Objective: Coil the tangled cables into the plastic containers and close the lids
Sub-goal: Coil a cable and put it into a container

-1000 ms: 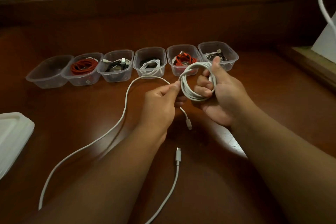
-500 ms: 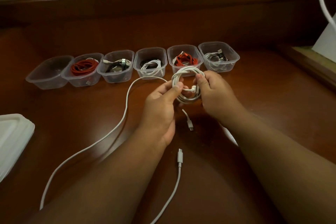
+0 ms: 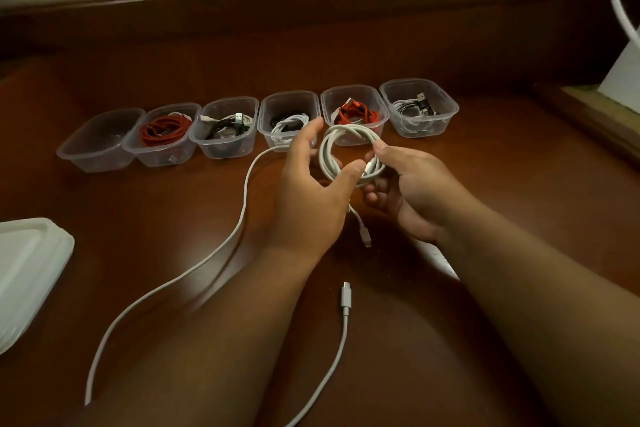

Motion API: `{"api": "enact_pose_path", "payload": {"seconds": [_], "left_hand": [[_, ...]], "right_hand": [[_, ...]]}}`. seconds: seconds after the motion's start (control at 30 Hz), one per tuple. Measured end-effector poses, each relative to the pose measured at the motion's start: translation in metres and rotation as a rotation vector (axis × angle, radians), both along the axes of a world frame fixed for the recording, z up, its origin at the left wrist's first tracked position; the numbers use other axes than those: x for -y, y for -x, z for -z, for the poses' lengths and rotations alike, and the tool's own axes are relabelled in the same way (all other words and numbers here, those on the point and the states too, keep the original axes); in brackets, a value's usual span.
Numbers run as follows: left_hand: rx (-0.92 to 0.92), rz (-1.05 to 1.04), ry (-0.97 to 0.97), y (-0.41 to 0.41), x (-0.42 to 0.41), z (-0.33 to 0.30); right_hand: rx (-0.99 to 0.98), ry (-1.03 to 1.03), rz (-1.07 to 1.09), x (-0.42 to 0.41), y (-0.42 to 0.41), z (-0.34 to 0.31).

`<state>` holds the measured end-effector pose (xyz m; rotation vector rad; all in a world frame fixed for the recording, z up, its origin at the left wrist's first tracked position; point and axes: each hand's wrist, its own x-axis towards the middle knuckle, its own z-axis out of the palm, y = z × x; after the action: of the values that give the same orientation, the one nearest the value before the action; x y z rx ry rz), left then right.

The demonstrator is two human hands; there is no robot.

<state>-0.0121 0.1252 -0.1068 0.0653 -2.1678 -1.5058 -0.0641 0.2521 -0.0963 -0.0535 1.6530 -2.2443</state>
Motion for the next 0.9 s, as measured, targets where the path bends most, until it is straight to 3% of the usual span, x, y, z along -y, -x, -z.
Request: {"api": "enact_pose_path", "payload": {"seconds": [0.2,0.33,0.5,0.77,0.9], "left_hand": [[-0.092,0.042,0.092,-0.001,0.004,-0.003],[-0.004,0.068,0.134,-0.006,0.005,-0.007],[0.199,0.035,-0.09,-0.004,0.018,-0.016],[0.211,0.023,-0.258,-0.032,0.075,-0.054],[0.177,-0.119,-0.359,-0.036,0.121,-0.05]], "right_hand": [[0.071,0.087,-0.023,-0.007,0.0,-0.005],[-0.019,-0.059,0.004,-0.009,-0.008,-0.009],[-0.154,-0.284,0.033,0.004,-0.023,-0.013],[-0.364,-0.405,-0.118,0.039,-0.044,-0.042],[-0.415,-0.523,-0.22,0.077,-0.047,-0.044]]}}
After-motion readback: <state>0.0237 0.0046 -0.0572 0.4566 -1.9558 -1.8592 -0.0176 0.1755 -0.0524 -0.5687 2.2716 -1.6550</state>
